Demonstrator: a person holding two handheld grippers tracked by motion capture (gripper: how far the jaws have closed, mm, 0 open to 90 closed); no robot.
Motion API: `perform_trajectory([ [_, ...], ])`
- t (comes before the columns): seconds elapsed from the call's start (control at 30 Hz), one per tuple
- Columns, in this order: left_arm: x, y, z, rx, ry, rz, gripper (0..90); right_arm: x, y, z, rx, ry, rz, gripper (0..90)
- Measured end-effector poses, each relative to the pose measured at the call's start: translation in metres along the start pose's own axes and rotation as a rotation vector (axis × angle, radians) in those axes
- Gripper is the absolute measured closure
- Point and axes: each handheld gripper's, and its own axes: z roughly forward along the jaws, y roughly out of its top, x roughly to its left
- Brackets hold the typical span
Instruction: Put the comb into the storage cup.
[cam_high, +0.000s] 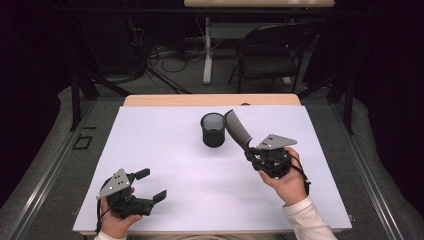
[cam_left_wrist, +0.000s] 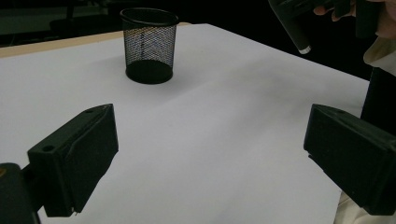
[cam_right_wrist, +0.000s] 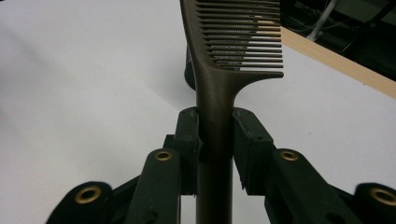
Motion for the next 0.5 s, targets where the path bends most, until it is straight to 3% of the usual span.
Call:
perform_trajectory([
  [0.5, 0.0, -0.001, 0.001, 0.006, 0.02, 0.006, 5.0, 0.015, -0.001, -0.003, -0.096, -0.009, -0.042, 73.1],
])
